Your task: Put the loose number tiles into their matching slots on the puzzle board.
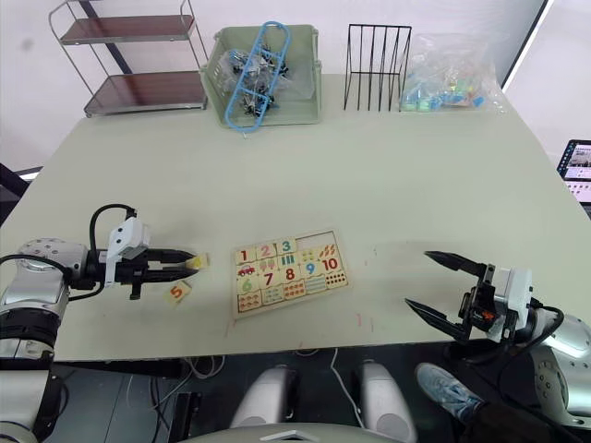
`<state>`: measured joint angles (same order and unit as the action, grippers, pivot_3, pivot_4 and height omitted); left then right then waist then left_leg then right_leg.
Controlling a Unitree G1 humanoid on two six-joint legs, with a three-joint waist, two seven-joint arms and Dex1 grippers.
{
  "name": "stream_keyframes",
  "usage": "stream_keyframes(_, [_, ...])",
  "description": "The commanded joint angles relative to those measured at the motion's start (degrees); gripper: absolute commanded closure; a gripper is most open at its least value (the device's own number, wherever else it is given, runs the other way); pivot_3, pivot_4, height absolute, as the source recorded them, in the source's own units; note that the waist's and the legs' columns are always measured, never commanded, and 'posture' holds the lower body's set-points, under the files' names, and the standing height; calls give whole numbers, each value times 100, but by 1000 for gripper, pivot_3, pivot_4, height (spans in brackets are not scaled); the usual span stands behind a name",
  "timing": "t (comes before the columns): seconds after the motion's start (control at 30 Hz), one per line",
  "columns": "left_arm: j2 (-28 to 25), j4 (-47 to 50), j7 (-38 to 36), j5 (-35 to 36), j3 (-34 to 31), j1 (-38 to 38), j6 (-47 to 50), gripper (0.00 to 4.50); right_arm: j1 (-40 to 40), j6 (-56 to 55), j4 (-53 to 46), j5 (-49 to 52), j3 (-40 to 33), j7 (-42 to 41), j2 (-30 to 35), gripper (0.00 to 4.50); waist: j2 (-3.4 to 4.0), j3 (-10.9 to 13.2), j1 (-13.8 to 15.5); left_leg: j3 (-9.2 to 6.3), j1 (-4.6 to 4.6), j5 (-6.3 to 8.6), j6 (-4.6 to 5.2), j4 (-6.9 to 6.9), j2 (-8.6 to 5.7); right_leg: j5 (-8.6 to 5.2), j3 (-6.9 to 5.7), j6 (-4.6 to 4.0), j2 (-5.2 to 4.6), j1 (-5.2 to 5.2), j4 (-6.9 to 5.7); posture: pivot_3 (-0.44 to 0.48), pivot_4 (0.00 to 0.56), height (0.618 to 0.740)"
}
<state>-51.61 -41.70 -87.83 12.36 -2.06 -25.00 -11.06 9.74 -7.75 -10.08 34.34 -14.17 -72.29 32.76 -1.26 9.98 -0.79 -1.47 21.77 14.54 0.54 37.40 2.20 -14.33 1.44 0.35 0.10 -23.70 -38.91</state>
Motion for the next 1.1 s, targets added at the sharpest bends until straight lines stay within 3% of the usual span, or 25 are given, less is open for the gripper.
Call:
stream_keyframes(0.03, [-191,74,-93,40,-122,6,60,3578,-48,-67,-56,212,-16,-161,3,0,0,0,-1,0,0,0,0,0,0,0,0,0,0,0,0,0,150,740])
stream_keyframes(0.4, [-464,482,-181,180,-232,-136,230,3578,-198,201,-37,491,37,-455,33,0,0,0,7,-3,3,0,0,1,0,0,-2,0,0,0,0,0,150,740])
stream_keyframes(0.57, [-656,1153,-314,399,-303,-78,601,3578,-281,208,7,466,139,-486,-38,0,-1,1,4,-3,3,0,0,1,1,0,-3,0,0,0,0,0,150,740])
stream_keyframes(0.83, [-809,2463,-136,727,-228,-160,2051,3578,-293,143,45,414,225,-413,-206,0,0,2,4,-4,4,0,0,2,1,0,-3,0,0,0,0,0,150,740])
stream_keyframes(1.1, [-578,3828,406,848,23,-486,3265,3578,-181,116,-86,338,203,-214,-261,0,0,2,4,-4,4,0,0,2,0,0,-1,0,0,0,1,0,150,740])
